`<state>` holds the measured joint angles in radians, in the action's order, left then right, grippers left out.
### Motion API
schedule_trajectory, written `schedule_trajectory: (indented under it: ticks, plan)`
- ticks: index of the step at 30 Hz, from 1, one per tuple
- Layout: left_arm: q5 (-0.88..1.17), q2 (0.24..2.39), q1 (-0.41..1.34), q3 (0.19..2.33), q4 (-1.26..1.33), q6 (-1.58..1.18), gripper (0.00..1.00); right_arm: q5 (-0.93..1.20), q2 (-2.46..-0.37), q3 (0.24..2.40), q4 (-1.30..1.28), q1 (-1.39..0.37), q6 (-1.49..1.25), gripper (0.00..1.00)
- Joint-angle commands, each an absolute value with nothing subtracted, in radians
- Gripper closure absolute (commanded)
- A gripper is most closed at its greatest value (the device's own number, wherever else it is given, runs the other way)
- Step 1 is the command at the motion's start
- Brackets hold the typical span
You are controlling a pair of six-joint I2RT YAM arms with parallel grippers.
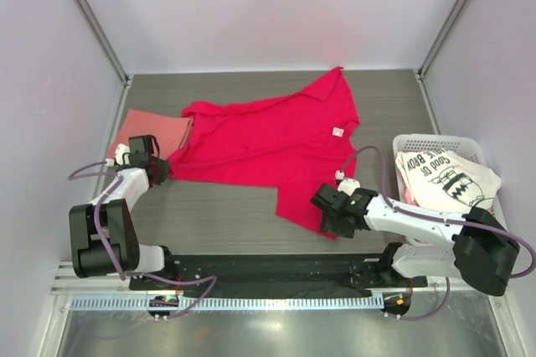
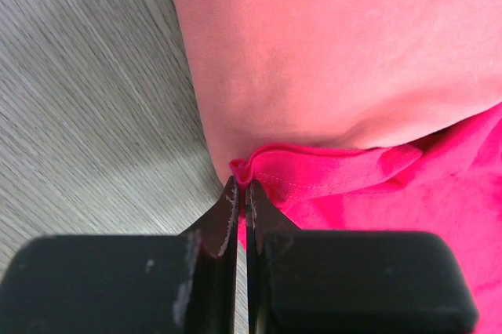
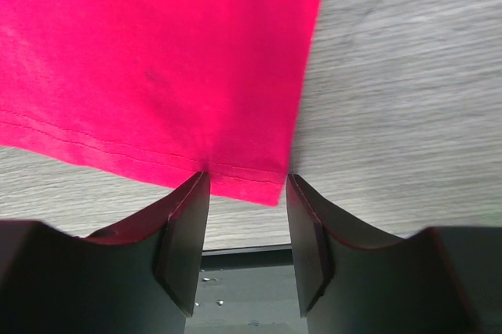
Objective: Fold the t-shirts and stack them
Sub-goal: Flatten the tshirt out
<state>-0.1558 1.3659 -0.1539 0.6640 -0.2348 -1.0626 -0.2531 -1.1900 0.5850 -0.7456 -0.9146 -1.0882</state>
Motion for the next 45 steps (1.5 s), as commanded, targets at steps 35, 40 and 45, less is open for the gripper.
schedule_trajectory:
  ticks: [35,40,45]
  plan:
    - [-0.202,1.267,-0.052,0.676,-0.268,-1.049,1.00,-0.380,-1.014,0.600,-0.729,-0.682,-1.002,0.99]
    - [-0.328,1.255,0.029,0.776,-0.502,-1.040,1.00,-0.448,-0.899,0.695,-0.787,-0.439,-0.922,0.99]
    - [-0.327,1.142,0.037,0.749,-0.626,-1.031,1.00,-0.520,-0.799,0.802,-0.899,-0.400,-0.879,0.99]
